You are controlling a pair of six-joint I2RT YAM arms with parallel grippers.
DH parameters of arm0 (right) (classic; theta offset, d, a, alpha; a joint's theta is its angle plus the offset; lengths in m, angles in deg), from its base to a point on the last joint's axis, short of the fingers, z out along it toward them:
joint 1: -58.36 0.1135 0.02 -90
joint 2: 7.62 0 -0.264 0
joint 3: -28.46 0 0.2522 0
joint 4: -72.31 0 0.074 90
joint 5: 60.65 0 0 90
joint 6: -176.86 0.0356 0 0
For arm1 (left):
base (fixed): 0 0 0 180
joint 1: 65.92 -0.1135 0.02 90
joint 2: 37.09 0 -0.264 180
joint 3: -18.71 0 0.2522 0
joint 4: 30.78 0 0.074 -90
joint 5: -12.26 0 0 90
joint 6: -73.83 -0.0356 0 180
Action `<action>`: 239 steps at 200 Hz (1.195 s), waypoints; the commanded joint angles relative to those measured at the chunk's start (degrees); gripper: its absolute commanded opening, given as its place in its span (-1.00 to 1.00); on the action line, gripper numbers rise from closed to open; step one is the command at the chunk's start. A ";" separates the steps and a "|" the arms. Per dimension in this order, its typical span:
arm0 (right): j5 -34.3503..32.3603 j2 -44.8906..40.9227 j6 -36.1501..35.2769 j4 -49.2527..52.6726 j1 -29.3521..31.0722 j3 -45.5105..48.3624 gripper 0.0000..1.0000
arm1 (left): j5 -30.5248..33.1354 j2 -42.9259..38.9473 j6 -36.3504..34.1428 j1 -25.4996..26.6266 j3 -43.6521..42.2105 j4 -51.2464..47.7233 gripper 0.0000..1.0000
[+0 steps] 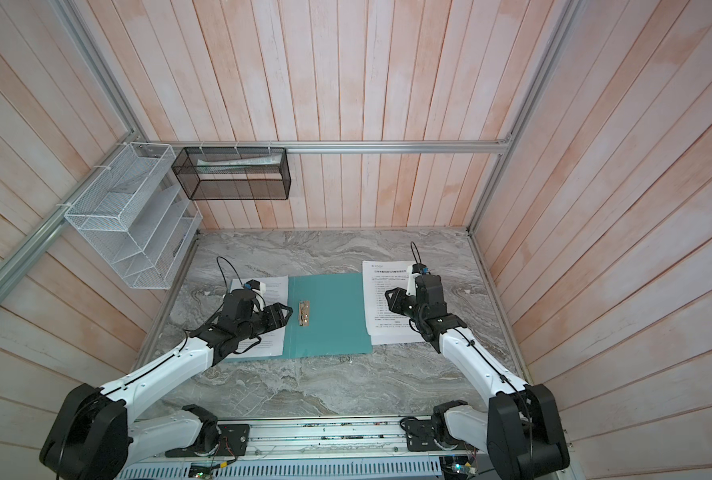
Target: Put the files into the folder
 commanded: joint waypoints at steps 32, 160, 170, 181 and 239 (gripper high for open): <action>1.79 8.52 -1.24 1.27 7.80 -8.13 -0.52 | 4.25 -0.50 -1.49 0.17 0.45 -2.40 0.13; 4.40 38.71 1.97 0.68 29.33 -29.27 -0.69 | 2.79 -10.94 8.67 -0.94 -18.67 2.78 -0.05; 4.93 40.54 1.86 1.57 29.42 -30.90 -0.69 | 2.96 -10.22 9.18 -1.02 -19.35 4.18 -0.06; 5.34 42.09 1.60 2.61 29.42 -32.42 -0.69 | 2.97 -9.73 9.78 -1.15 -20.10 5.45 -0.06; 6.79 46.72 1.61 3.28 30.93 -35.81 -0.69 | 1.85 -8.45 11.95 -1.38 -22.78 8.32 -0.09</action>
